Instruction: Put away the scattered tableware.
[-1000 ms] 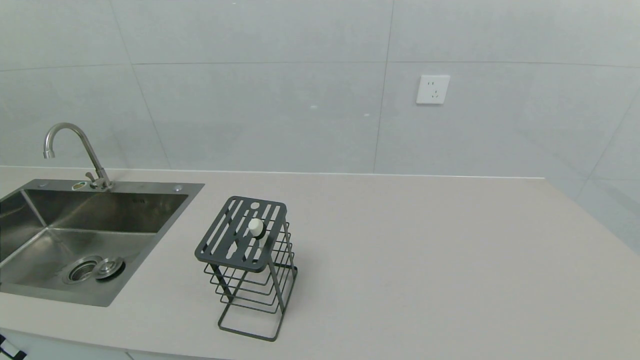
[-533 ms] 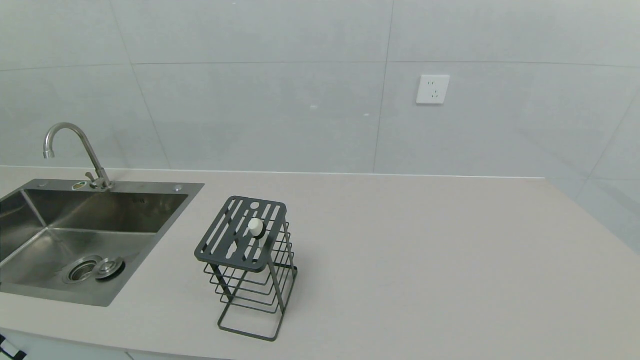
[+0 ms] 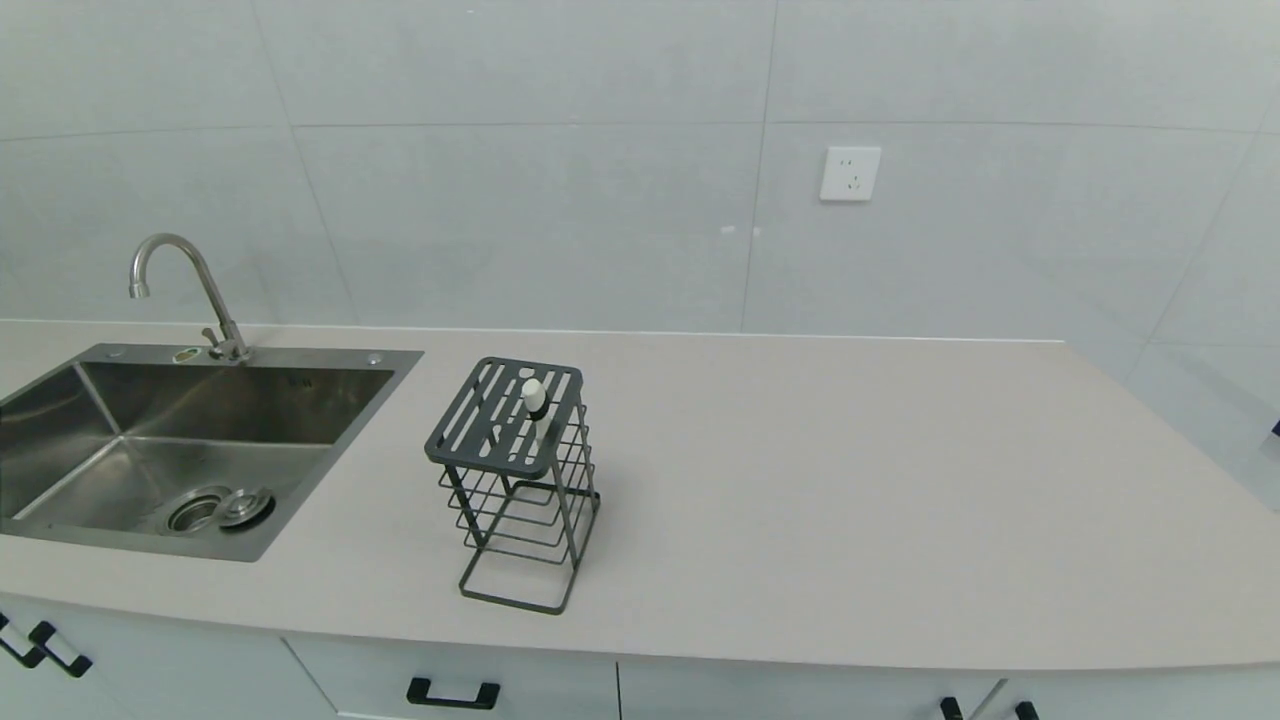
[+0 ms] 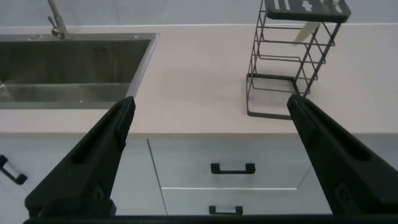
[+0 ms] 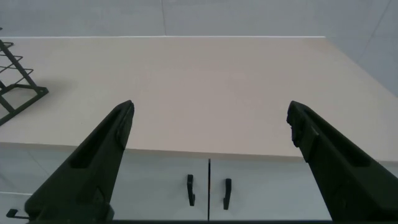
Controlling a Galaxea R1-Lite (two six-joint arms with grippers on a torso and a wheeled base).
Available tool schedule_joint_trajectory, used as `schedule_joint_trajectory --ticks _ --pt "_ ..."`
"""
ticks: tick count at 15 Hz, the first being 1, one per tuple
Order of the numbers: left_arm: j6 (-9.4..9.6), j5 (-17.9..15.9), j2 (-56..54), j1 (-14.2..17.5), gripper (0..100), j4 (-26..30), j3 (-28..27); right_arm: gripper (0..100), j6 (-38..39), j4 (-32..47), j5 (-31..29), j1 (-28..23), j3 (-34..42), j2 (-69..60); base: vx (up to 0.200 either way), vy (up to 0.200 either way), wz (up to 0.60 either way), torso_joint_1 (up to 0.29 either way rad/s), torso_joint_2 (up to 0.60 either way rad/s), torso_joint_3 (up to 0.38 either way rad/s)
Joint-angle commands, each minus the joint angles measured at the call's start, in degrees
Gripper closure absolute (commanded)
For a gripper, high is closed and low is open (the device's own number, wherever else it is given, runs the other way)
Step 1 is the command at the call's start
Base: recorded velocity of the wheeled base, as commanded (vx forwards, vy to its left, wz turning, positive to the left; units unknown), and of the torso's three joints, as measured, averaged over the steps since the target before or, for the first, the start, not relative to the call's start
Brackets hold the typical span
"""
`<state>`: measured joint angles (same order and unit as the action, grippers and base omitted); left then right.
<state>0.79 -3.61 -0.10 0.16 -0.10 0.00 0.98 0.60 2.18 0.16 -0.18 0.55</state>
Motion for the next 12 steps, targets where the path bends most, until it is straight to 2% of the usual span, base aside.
schedule_joint_trajectory --ticks 1,3,10,12 --pt "0.0 0.0 0.1 0.0 0 0.0 0.0 0 0.0 0.0 0.0 0.0 0.0 0.1 0.0 0.0 0.0 0.0 0.0 0.0" --pt "0.0 0.0 0.1 0.0 0 0.0 0.0 0 0.0 0.0 0.0 0.0 0.0 0.1 0.0 0.0 0.0 0.0 0.0 0.0" --pt "-0.18 -0.3 0.1 -0.1 0 -0.1 0.0 0 0.1 0.0 0.0 0.0 0.0 0.1 0.0 0.0 -0.6 0.004 0.0 0.0" --pt "-0.18 -0.3 0.2 0.0 0 -0.1 0.0 0 0.1 0.0 0.0 0.0 0.0 0.1 0.0 0.0 0.0 0.0 0.0 0.0"
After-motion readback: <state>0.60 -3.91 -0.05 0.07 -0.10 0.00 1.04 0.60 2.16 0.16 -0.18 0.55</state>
